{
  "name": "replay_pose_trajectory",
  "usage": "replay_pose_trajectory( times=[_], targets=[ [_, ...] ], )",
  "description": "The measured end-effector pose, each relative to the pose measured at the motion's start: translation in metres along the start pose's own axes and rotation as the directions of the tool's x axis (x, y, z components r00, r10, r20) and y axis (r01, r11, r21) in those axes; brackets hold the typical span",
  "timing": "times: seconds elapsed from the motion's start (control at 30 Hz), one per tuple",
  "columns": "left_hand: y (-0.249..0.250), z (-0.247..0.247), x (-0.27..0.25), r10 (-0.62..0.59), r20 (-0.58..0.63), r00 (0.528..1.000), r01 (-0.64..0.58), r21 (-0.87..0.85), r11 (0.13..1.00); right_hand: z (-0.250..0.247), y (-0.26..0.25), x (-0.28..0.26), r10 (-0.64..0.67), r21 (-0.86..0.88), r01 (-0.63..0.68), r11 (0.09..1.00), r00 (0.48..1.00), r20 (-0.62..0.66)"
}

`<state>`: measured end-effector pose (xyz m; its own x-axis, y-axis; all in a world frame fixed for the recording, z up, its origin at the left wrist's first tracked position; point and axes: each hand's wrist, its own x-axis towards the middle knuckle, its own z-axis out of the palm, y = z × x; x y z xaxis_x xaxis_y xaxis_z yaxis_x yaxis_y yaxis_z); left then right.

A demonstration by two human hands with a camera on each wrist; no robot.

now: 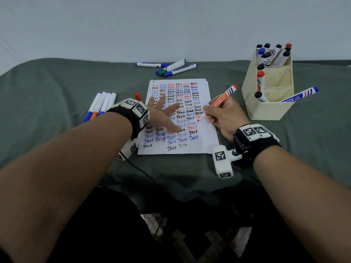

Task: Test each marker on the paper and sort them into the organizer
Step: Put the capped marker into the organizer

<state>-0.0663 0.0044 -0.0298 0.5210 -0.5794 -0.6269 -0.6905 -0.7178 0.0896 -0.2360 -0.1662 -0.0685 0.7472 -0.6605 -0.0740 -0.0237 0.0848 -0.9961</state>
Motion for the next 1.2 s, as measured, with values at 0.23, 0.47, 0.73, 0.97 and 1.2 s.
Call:
replay_pose_trajectory(
  times=[0.23, 0.47, 0.73, 0.97, 1.2],
  targets=[
    [0.001, 0.001, -0.003, 0.013, -0.033, 0.999, -0.013, 0.007, 1.0, 0.001, 0.001, 0.0, -0.002, -0.053, 0.003, 0.999, 1.0, 0.024],
    [0.0, 0.001, -0.002, 0.026, -0.044, 0.999, -0.025, 0.025, 0.999, -0.001, 0.002, 0.001, -0.018, -0.012, 0.018, 1.0, 1.0, 0.012],
    [0.001, 0.002, 0.0, 0.019, -0.046, 0.999, -0.018, 0.015, 1.0, -0.001, 0.004, 0.001, -0.051, -0.007, 0.051, 0.999, 0.998, 0.039],
    [-0.001, 0.002, 0.002, 0.021, -0.043, 0.999, -0.021, 0.015, 1.0, 0.0, 0.005, 0.001, -0.04, -0.004, 0.04, 0.999, 0.999, 0.008],
    [-0.002, 0.004, 0.008, 0.035, -0.028, 0.999, -0.035, -0.01, 0.999, -0.001, 0.004, 0.001, -0.035, 0.011, 0.035, 0.999, 0.999, 0.001]
  ],
)
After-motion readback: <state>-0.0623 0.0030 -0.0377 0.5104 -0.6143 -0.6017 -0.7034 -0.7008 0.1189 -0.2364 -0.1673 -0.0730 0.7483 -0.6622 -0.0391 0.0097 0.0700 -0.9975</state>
